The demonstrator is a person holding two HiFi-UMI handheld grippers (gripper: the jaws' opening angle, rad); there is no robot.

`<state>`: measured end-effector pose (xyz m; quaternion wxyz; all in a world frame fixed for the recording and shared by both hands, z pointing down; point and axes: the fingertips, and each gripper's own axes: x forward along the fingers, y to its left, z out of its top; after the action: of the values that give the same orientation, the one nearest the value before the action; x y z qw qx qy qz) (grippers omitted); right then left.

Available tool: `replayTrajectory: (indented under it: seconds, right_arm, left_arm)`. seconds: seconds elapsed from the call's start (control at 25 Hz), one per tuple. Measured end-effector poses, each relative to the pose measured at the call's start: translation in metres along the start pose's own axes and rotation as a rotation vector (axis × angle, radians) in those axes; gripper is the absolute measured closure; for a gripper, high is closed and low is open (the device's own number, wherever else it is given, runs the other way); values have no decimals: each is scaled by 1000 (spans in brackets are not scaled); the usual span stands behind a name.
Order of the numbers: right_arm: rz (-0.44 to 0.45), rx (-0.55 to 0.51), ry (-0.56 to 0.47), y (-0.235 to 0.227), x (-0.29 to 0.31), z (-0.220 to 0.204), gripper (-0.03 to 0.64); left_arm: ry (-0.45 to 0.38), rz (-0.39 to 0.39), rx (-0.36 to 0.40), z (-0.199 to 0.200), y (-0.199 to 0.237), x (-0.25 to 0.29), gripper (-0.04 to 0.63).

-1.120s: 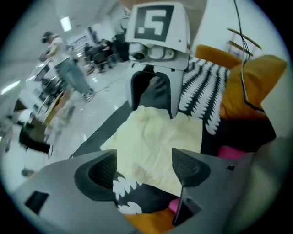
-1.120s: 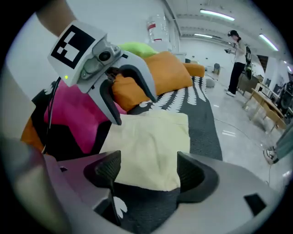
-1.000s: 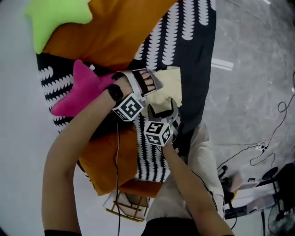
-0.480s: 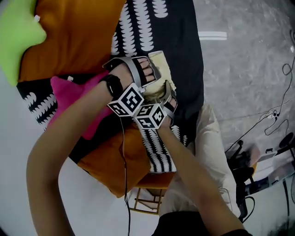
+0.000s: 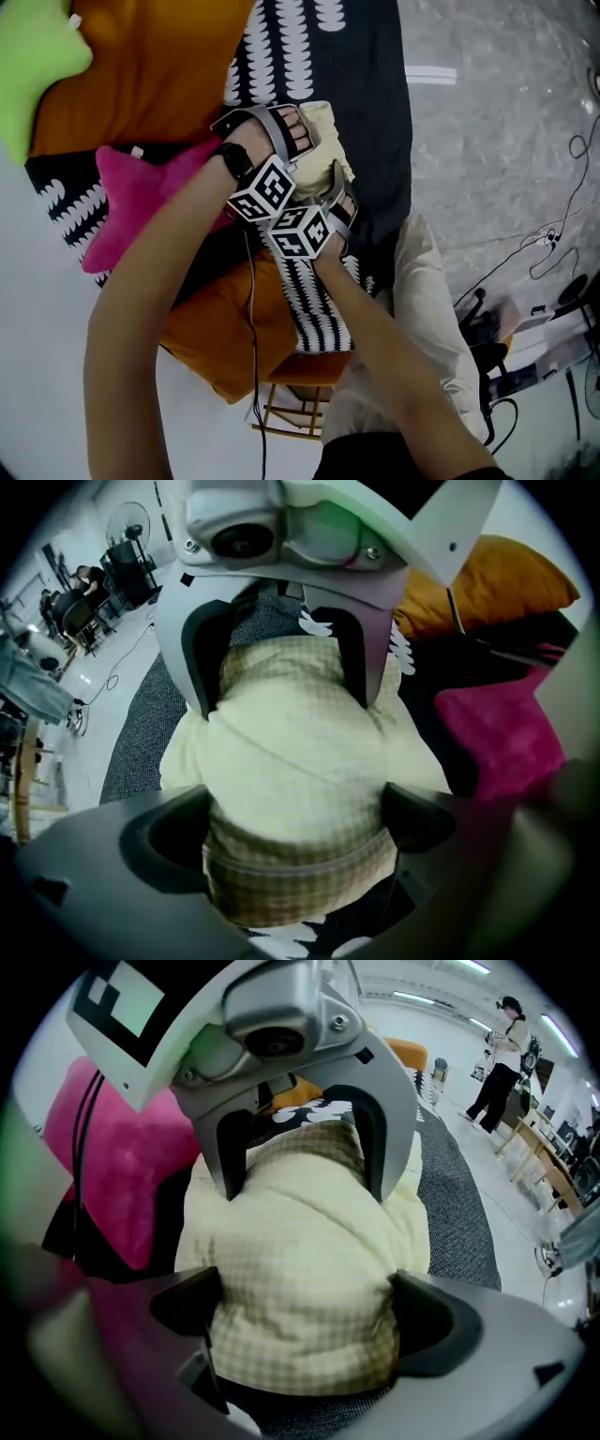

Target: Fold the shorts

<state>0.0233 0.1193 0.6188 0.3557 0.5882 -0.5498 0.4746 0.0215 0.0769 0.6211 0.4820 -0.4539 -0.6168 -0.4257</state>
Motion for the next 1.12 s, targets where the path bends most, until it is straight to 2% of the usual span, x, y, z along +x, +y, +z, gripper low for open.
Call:
replayTrajectory:
  seconds: [0.08, 0.12, 0.16, 0.2, 0.24, 0.28, 0.32, 0.4, 0.48, 0.52, 0.56, 0.64, 0.68, 0.72, 0.76, 0.8, 0.92, 0.96, 1.04, 1.12]
  right_arm:
    - [6, -39, -10, -3, -4, 4, 57]
    - [14, -77, -14, -5, -6, 8, 101]
    - [28, -124, -8, -7, -10, 10, 174]
    - [51, -174, 5, -7, -14, 11, 275]
    - [87, -224, 21, -4, -18, 10, 379]
    - [135, -275, 33, -1, -22, 11, 445]
    - [192, -337, 38, 2, -25, 13, 471]
    - [287, -530, 6, -4, -36, 25, 483]
    - [304, -783, -97, -20, -56, 53, 485]
    - [272, -910, -171, -28, -68, 73, 486]
    - [211, -1028, -256, -34, -82, 97, 485]
    - [32, -1212, -449, -43, -106, 147, 485]
    - [-60, -1275, -531, -44, -115, 166, 483]
    - [-129, -1325, -585, -44, -118, 175, 480]
    - [-161, -1367, -605, -41, -114, 172, 477]
    - [-148, -1406, -592, -37, -101, 159, 458]
    - [29, -1494, -448, -23, -41, 94, 409]
    - [80, -1504, -409, -20, -30, 77, 363]
    - [168, -1489, -365, -17, -29, 57, 296]
    - [288, -1475, -300, -16, -40, 39, 126]
  left_arm:
    - [-1, 8, -44, -2, -2, -1, 16]
    - [-1, 10, -87, -4, -3, -4, 42]
    - [-7, 12, -147, -5, -4, -8, 83]
    - [-20, 15, -224, -3, -7, -13, 148]
    - [-36, 20, -317, 1, -13, -17, 226]
    - [-53, 27, -424, 5, -19, -21, 306]
    - [-72, 42, -546, 9, -25, -25, 347]
    - [-130, 117, -818, 12, -25, -39, 364]
    - [-186, 271, -1069, 7, -14, -67, 367]
    - [-168, 378, -1151, -1, -8, -86, 367]
    - [-97, 506, -1194, -14, -3, -108, 367]
    - [153, 783, -1198, -48, 3, -152, 354]
    - [274, 891, -1192, -60, 3, -167, 354]
    - [358, 956, -1200, -65, 1, -170, 353]
    - [397, 980, -1226, -63, -2, -161, 348]
    - [393, 972, -1265, -55, -6, -142, 341]
    - [295, 864, -1345, -24, -18, -66, 324]
    - [270, 836, -1361, -17, -20, -52, 321]
    - [197, 783, -1423, -1, -19, -42, 257]
    - [80, 688, -1466, 22, -17, -41, 182]
